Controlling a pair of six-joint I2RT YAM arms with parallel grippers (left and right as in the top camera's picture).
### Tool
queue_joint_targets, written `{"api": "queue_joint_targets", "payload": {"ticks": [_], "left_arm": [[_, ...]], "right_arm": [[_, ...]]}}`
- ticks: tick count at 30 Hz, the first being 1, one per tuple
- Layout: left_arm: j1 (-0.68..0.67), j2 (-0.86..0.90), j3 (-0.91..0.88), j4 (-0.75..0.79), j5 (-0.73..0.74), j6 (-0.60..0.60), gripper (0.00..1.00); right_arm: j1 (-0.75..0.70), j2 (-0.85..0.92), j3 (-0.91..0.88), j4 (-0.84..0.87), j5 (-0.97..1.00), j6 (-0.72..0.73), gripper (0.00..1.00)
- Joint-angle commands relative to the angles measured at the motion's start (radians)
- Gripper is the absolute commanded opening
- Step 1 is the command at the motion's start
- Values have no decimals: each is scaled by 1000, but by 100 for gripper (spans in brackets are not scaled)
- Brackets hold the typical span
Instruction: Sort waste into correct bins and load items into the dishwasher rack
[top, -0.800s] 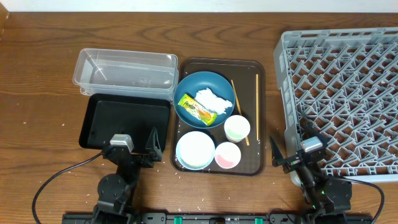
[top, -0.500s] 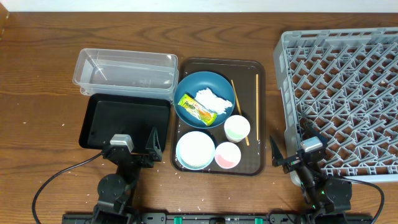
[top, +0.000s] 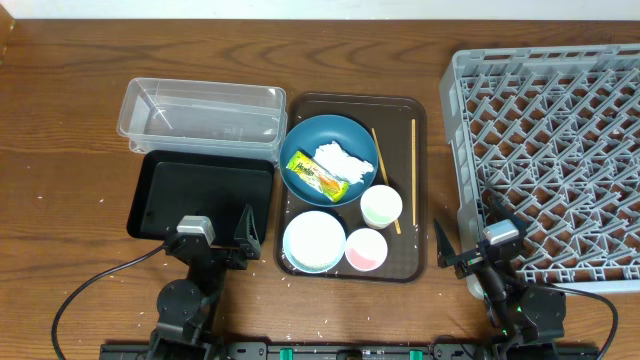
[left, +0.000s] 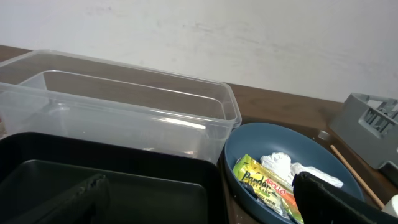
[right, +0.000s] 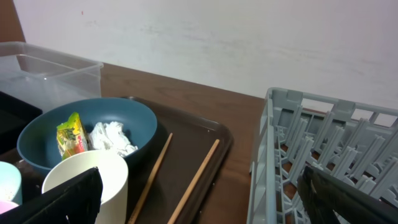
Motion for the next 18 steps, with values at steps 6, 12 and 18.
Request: {"api": "queue_joint_targets", "payload": {"ticks": [6,12,18], "left_arm": [[2,-6,-30,-20,-16,18,96],[2,-6,-30,-18,-4,17,96],[2,-6,-30,-21,-1,18,96]], "right_arm": [[-6,0,-4,0,-4,-10,99],[-6,0,-4,0,-4,-10,99],[-6,0,-4,0,-8,-9,99]]}}
